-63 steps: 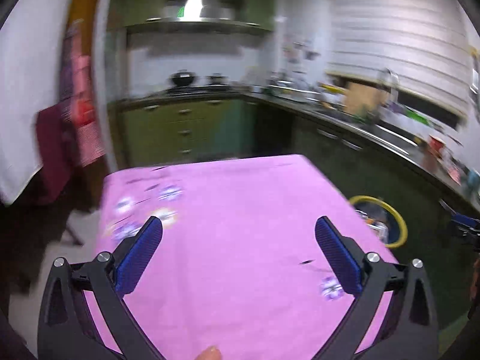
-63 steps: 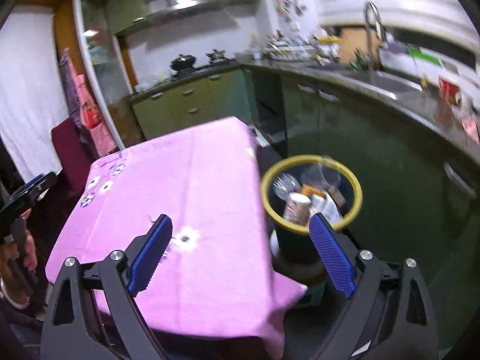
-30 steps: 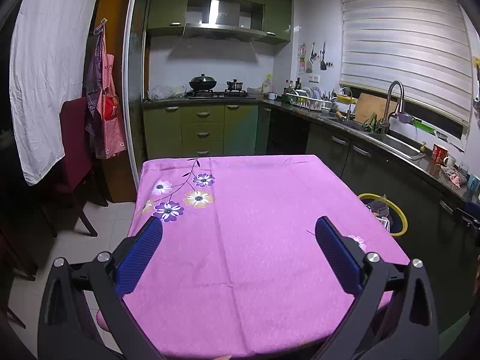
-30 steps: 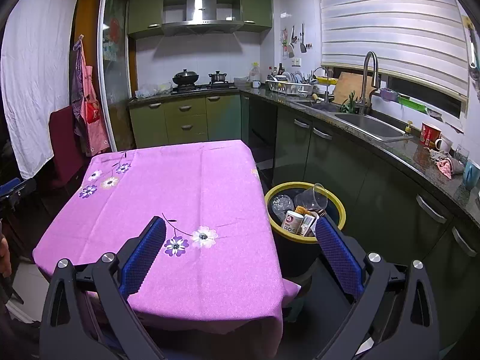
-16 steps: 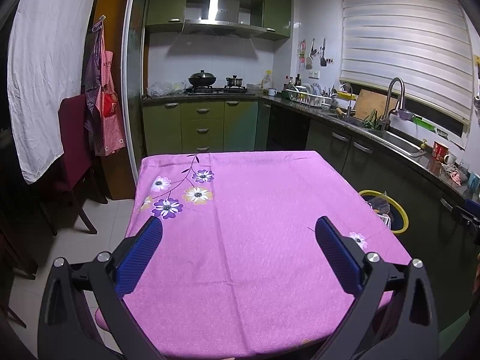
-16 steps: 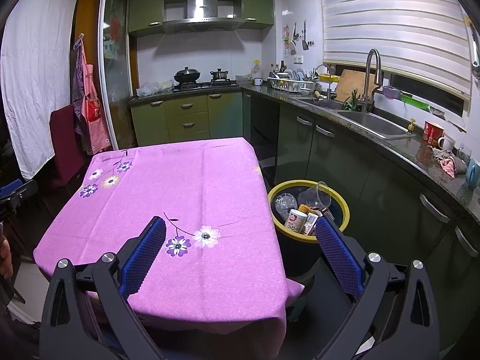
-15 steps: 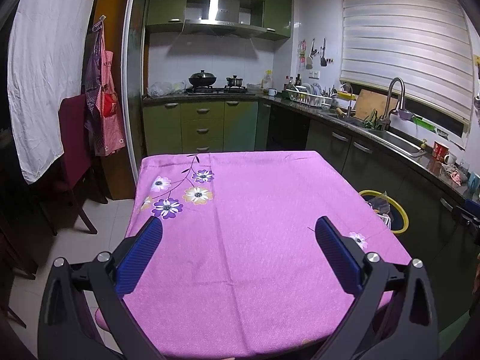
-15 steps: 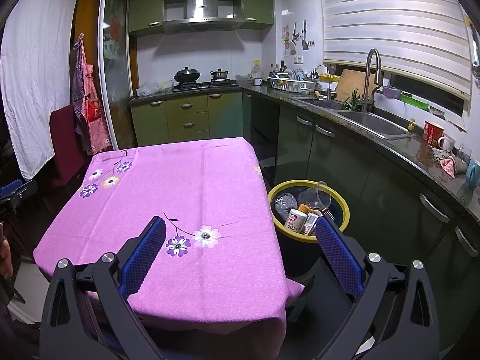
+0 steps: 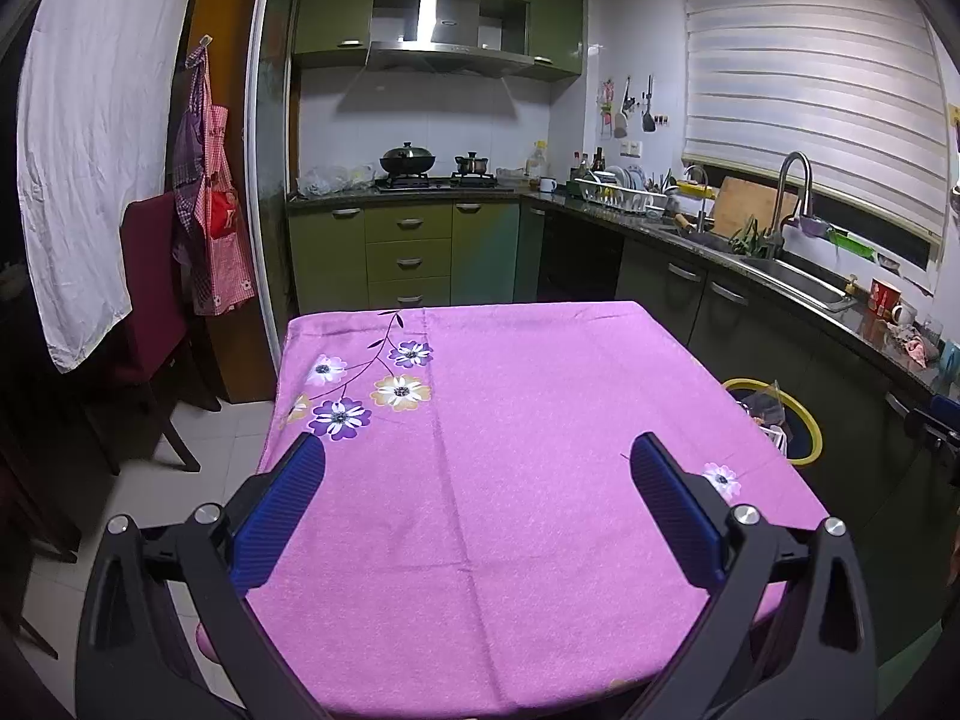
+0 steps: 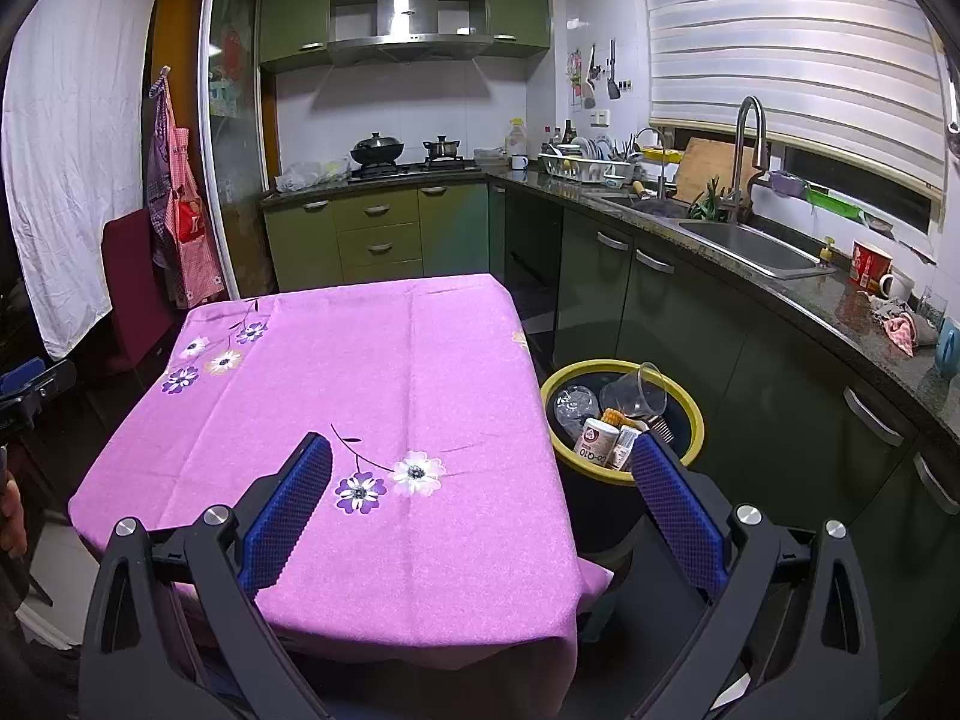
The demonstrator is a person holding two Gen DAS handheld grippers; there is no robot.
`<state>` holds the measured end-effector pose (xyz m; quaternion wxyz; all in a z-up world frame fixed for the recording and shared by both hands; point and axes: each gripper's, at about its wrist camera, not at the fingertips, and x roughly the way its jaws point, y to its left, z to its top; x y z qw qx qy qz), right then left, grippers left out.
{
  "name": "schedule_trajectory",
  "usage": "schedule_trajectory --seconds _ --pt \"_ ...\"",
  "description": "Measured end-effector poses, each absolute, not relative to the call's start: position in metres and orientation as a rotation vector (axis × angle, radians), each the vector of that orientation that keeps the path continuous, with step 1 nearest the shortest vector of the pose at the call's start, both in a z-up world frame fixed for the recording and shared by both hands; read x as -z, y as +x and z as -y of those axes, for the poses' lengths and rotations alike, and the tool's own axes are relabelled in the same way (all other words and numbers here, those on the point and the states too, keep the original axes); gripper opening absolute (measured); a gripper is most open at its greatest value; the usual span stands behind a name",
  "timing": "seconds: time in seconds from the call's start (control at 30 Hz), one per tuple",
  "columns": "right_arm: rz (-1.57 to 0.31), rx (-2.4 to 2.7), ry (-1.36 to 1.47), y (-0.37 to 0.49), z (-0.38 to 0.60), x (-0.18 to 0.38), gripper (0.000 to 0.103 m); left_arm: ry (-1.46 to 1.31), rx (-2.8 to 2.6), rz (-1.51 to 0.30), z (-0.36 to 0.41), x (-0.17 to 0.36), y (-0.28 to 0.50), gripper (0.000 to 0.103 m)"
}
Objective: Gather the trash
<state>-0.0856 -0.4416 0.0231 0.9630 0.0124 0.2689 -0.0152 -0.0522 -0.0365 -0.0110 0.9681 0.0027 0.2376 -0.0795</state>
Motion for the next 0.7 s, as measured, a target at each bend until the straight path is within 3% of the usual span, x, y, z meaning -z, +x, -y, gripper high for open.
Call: schedule_trajectory --seconds 0.7 --pt "-0.548 0.031 0.032 -0.0821 0.44 -0.0209 0.098 0.017 0.18 -0.484 0.0371 0.0088 -0.0522 0.097"
